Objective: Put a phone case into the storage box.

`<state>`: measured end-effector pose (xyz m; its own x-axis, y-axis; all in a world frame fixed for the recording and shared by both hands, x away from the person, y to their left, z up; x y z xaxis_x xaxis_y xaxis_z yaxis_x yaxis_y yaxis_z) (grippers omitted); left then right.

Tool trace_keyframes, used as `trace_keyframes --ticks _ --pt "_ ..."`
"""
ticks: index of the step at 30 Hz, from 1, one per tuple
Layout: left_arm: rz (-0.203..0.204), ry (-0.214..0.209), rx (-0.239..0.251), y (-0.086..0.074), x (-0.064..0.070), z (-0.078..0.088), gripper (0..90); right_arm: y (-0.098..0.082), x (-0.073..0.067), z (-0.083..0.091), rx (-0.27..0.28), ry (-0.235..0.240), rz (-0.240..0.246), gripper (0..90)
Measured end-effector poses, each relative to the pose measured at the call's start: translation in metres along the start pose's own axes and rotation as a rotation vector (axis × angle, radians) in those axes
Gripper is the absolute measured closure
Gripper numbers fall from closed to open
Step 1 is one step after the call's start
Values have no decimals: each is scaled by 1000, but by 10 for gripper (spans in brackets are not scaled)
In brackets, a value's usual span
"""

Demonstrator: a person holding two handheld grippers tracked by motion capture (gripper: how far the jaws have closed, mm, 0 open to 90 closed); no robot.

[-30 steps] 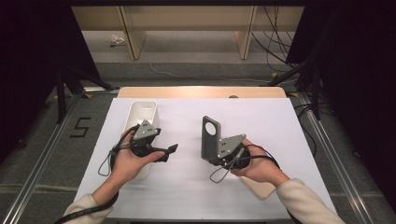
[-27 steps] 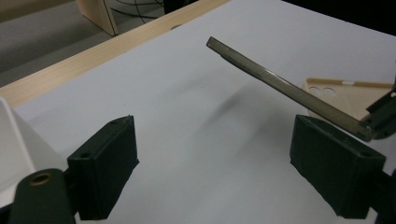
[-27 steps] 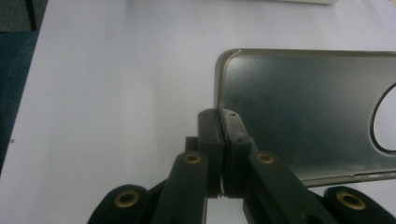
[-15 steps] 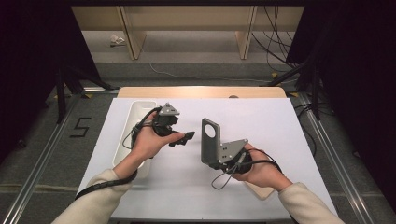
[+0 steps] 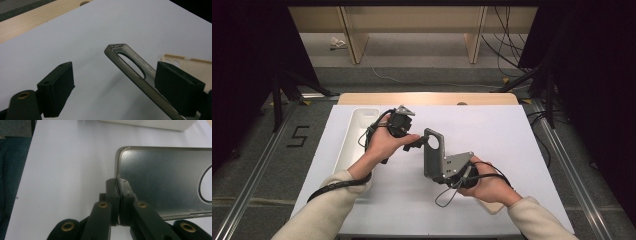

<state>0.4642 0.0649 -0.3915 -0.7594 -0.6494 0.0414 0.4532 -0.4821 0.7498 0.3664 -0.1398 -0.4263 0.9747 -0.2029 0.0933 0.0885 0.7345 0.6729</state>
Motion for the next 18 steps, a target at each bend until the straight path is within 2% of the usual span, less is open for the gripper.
trace_keyframes --ticks 5,9,15,18 --pt "52 -15 -27 2 0 -7 179 1 0 -1 -1 -11 5 890" --pt "103 -9 -47 3 -2 -11 261 2 0 -1 1 -14 7 890" --pt "149 -12 -72 5 -4 -15 364 2 -1 -2 -6 -18 13 890" --pt "201 -25 -73 6 -6 -17 409 3 -2 -2 -5 -15 16 891"
Point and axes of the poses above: each handheld gripper's, and its own axes: z roughly backward along the jaws, y roughly out of its top, x roughly to its right, the point moved 1 cm from there along -z, roughly forward along the jaws, and after that the axes turned 8 degrees about -z, right-handed, at the moved point
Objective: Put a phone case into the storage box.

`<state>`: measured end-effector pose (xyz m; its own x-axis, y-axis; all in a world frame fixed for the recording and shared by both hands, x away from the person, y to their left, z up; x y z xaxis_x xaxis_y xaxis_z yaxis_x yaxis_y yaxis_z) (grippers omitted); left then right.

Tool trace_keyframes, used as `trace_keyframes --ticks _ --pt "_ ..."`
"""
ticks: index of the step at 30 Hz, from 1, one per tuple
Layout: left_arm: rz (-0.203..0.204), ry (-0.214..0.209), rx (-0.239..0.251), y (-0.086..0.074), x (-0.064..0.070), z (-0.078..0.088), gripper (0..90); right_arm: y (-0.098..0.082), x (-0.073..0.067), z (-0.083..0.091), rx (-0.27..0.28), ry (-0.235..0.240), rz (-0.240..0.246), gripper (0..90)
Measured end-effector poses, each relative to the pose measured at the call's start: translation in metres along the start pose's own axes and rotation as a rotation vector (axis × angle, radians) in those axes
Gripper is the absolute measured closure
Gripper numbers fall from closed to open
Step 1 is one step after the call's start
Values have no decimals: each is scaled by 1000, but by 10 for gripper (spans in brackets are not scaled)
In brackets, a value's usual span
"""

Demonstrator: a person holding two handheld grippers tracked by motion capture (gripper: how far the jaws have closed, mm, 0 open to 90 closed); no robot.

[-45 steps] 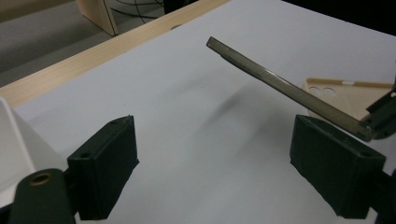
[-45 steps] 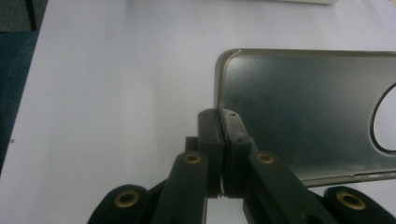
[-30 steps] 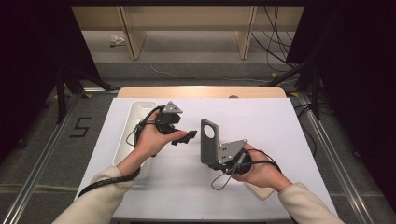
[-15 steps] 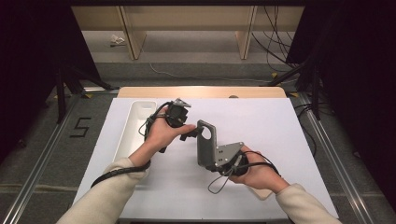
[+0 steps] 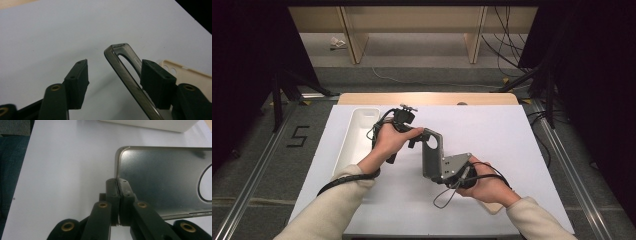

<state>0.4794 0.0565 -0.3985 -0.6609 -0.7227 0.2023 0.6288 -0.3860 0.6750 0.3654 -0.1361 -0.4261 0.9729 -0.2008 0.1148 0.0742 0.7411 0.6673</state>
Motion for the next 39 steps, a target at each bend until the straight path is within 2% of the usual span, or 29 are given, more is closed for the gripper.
trace_keyframes --ticks 2,6,11,20,26,29,30,31,32,35,37,38,39 --pt "15 13 -11 0 -1 -2 440 1 0 0 4 -4 4 890" --pt "28 9 -26 1 -1 -3 500 1 -1 -1 3 -1 12 890" --pt "66 2 -39 1 -2 -6 593 2 -2 -2 -6 -3 14 890" --pt "161 -57 18 3 4 -2 747 1 -3 -8 -30 -6 32 891" --pt "188 -103 66 7 12 2 811 -1 -2 -15 -60 -14 38 891" --pt "161 -103 94 9 17 4 818 -1 -2 -17 -65 -24 38 883" --pt "141 -95 104 10 19 6 818 -1 -1 -17 -55 -39 40 871" --pt "109 -67 113 11 20 7 819 -2 -1 -16 -54 -39 29 840" --pt "93 -57 120 12 21 9 819 -2 0 -15 -38 -55 17 801" --pt "62 -42 161 13 19 14 819 -3 4 -10 13 -89 -23 686" --pt "34 -36 184 13 17 18 818 -3 7 -6 32 -120 -65 604" --pt "29 -26 192 13 16 19 818 -5 10 -3 55 -149 -107 536" --pt "21 -18 203 13 15 21 818 -5 10 -3 55 -149 -107 536"
Point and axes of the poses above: each handheld gripper's, and its own axes: z roughly backward along the jaws, y roughly out of its top, x roughly to its right, the point moved 1 cm from there along -z, roughly forward along the jaws, and after that the axes turned 8 degrees about -z, right-handed, at the moved point
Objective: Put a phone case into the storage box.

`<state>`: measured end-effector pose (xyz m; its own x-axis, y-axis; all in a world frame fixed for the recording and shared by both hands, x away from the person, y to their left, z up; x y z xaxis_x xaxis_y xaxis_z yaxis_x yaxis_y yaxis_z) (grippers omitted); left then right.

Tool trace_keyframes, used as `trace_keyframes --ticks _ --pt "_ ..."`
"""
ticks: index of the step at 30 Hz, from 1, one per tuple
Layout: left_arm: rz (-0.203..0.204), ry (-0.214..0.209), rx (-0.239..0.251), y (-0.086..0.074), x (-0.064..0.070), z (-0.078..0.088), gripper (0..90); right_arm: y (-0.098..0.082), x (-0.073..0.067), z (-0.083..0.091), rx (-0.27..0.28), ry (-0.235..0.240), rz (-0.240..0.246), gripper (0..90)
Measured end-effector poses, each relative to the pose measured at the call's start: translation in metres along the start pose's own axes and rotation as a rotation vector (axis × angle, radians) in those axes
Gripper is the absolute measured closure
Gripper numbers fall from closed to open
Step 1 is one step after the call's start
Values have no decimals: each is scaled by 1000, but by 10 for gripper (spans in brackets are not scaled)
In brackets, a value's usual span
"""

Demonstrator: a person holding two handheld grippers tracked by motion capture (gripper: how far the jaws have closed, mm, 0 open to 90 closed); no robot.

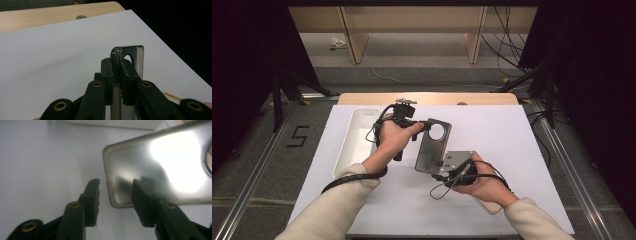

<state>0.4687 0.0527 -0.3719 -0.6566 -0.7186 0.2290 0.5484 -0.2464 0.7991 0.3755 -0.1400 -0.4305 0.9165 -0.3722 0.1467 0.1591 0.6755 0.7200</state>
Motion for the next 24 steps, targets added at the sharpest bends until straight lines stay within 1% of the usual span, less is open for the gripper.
trace_keyframes --ticks 1,2,4,6,8,10,11,13,17,24 --pt "-9 3 11 0 -1 2 818 -1 4 3 23 -38 -51 466" --pt "-11 8 20 -1 -2 3 818 -1 4 3 23 -38 -51 466" --pt "-23 15 38 -2 -5 6 818 -3 9 6 46 -58 -105 390" --pt "-28 15 48 -3 -7 10 818 -5 13 9 69 -82 -153 352" --pt "-28 21 65 -4 -10 13 818 -9 17 11 86 -85 -212 306" --pt "-29 21 78 -4 -12 16 817 -11 20 13 98 -94 -243 274" --pt "-29 20 85 -5 -13 18 817 -12 22 14 108 -91 -254 255" --pt "-40 18 93 -5 -15 21 817 -13 24 15 125 -94 -281 228" --pt "-68 38 115 -7 -18 29 817 -14 28 19 166 -94 -318 206" --pt "-58 54 138 -9 -28 40 817 -19 34 26 210 -99 -382 184"
Point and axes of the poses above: each handheld gripper's, and its own axes: z roughly backward along the jaws, y roughly out of its top, x roughly to its right, the point moved 1 cm from there along -z, roughly forward along the jaws, and after that the axes turned 8 degrees about -z, right-handed, at the moved point
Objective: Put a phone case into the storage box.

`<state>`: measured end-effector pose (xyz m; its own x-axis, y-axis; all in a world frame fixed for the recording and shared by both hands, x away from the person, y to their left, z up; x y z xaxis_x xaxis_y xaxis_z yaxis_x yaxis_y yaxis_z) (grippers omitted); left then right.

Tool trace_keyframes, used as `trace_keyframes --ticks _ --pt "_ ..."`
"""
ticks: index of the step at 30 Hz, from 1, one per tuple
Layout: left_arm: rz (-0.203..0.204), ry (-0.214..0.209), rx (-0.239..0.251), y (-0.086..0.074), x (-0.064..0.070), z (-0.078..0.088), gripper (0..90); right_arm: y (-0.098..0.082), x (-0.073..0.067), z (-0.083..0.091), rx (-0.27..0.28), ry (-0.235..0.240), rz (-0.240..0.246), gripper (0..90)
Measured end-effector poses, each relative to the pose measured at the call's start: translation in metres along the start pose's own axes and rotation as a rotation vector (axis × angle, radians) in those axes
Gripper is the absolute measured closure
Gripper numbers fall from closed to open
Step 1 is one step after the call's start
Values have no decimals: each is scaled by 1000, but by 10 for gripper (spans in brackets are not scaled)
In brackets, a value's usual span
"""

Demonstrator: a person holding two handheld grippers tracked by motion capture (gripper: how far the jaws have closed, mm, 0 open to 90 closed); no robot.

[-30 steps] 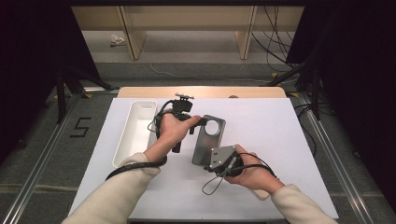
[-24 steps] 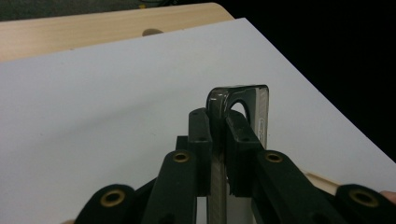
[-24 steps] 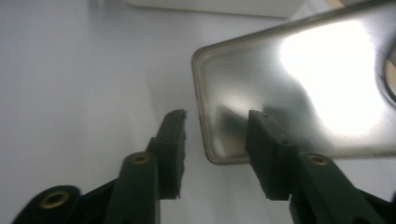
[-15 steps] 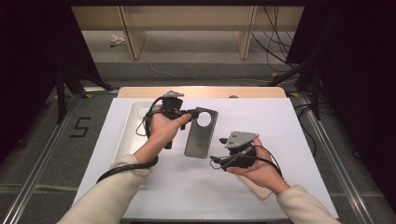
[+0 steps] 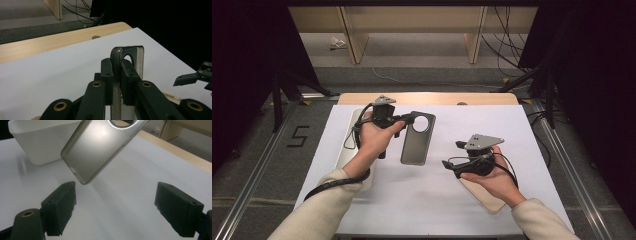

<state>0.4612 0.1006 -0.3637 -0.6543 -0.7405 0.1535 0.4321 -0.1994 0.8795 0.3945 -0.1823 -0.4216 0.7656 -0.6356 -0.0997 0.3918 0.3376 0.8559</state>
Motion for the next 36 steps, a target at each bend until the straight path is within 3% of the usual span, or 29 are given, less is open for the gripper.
trace_keyframes --ticks 14,36 --pt "-3 19 36 3 -15 18 817 -4 13 18 82 -54 -85 179" --pt "-9 47 66 8 -29 41 817 -14 23 39 100 -106 -92 171"
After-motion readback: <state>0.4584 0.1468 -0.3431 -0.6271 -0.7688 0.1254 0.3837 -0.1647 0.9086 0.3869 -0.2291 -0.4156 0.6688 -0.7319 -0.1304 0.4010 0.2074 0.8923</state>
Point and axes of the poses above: each handheld gripper's, and its own axes: z roughly backward along the jaws, y roughly out of its top, x roughly to its right, the point moved 1 cm from there along -z, roughly forward along the jaws, and after that the axes turned 8 degrees about -z, right-handed, at the moved point
